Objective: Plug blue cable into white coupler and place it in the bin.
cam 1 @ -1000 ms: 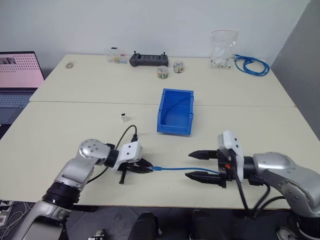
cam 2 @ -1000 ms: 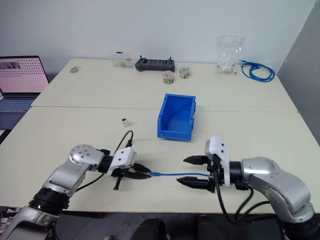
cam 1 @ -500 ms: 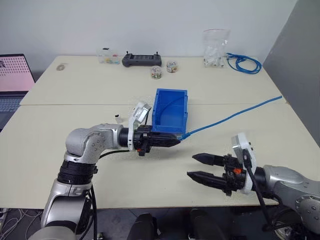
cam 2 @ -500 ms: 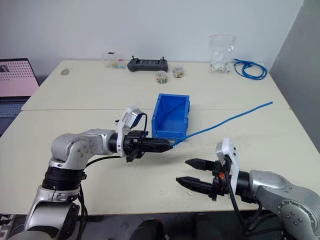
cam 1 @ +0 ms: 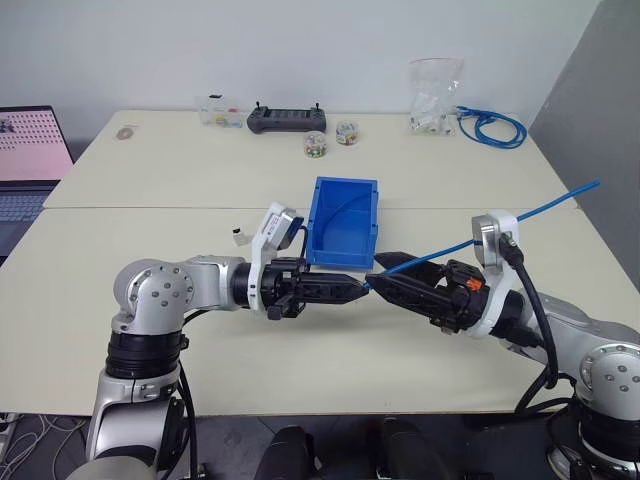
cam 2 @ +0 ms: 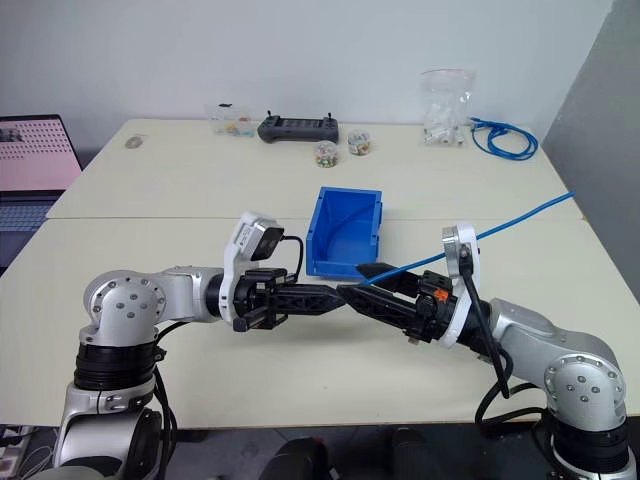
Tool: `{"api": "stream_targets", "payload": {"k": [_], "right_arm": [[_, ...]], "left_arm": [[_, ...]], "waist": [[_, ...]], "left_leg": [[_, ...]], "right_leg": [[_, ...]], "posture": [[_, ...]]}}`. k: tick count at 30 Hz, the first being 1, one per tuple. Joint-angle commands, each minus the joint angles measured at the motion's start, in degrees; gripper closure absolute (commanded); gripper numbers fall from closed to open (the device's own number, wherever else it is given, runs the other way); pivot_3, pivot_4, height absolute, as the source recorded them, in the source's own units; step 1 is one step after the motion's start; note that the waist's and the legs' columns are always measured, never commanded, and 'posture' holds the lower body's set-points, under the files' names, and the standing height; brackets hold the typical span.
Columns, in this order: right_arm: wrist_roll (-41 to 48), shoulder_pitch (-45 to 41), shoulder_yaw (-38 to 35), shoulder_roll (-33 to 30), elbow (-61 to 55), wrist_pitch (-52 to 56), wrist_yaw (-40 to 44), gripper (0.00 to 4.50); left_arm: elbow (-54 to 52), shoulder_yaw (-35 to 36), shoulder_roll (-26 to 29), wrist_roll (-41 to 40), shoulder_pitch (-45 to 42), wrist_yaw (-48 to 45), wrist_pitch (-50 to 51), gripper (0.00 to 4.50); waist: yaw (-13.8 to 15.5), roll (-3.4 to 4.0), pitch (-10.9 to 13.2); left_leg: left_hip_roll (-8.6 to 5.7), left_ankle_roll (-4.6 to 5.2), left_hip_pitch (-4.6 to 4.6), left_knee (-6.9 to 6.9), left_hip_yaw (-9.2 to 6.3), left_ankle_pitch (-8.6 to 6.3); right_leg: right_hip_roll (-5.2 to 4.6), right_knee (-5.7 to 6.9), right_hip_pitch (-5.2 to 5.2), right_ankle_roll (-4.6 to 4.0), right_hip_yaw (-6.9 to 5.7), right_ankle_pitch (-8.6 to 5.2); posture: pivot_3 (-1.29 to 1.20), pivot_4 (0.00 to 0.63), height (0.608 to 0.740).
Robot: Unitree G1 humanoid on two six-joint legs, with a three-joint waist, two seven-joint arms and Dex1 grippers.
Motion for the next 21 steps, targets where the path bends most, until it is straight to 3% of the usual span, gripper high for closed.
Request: {"api": "stream_targets", "payload": {"k": [1,11,21], "right_arm": [[2.9,-0.9,0.6,-1.0,-0.3,-1.3,-0.7,1.79],[5.1,-1.5,1.5,-2.6,0.4,-2.0,-0.8,4.32],[8.1,-1.3,2.1,-3.9,0.2,-2.4,-0.8,4.36]], "left_arm": [[-1.3,2.1,-0.2,-2.7,0.1,1.4,-0.5,4.25],[-1.1,1.6,1.0,-4.1,1.1,1.9,-1.6,4.25],[-0.8,1.3,1.4,-4.4,2.7,1.9,-3.6,4.25]], "waist": [[0.0,0.0,0.0],[0.0,0.0,0.0],[0.1,0.0,0.0]], "left_leg": [[0.0,0.0,0.0,0.0,0.0,0.0],[0.0,0.0,-0.02,-0.01,0.04,0.0],[0.0,0.0,-0.08,-0.03,0.06,0.0]], "right_leg": [[0.0,0.0,0.0,0.0,0.0,0.0],[0.0,-0.02,-0.03,0.0,0.03,0.0],[0.0,-0.01,-0.11,0.0,0.05,0.0]], "posture": [[0.0,0.15,0.74],[0.0,0.15,0.74],[0.0,0.15,0.74]]}}
